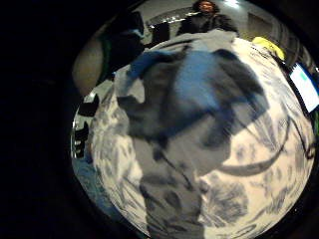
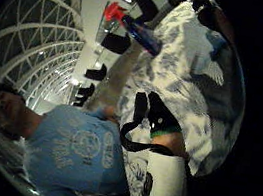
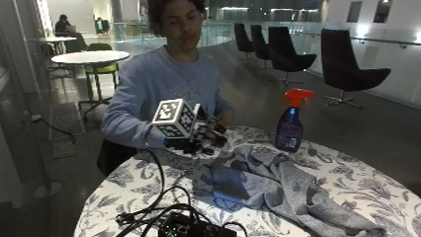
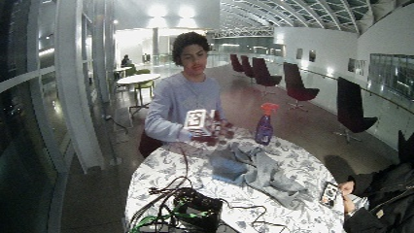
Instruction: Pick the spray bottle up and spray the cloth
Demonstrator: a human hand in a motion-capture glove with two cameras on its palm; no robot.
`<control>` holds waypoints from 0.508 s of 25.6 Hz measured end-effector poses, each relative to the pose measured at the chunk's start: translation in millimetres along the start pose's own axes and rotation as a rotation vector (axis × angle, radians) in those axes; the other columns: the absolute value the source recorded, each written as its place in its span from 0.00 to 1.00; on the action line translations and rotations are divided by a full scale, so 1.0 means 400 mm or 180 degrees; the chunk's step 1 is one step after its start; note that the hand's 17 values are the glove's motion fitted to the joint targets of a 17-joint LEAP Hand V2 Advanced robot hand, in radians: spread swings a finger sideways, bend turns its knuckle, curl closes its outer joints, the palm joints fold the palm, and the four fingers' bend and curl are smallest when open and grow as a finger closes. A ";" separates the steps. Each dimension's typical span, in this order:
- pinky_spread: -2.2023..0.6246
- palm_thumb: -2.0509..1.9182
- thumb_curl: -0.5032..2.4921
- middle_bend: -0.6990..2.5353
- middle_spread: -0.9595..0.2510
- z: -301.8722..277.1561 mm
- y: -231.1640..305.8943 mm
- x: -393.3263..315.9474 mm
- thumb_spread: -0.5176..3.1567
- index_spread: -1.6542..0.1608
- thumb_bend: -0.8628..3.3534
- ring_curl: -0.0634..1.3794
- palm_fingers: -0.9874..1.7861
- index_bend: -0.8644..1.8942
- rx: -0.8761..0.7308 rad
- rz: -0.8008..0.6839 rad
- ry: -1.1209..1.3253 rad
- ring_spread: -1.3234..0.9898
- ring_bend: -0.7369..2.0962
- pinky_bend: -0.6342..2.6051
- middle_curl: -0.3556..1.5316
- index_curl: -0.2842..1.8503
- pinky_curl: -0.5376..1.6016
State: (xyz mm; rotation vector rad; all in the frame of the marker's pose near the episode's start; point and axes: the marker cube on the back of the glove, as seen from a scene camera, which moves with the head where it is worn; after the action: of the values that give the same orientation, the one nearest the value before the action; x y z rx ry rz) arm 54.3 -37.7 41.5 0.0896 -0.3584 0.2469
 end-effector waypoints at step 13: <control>0.86 0.70 0.31 0.29 0.79 -0.141 0.213 0.110 0.43 0.74 0.20 0.21 0.57 0.40 0.0242 0.0438 0.0764 0.60 0.32 0.25 0.40 0.30 0.40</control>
State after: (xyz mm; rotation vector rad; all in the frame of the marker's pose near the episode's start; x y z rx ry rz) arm 91.3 61.8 8.5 0.1091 -0.1161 0.4033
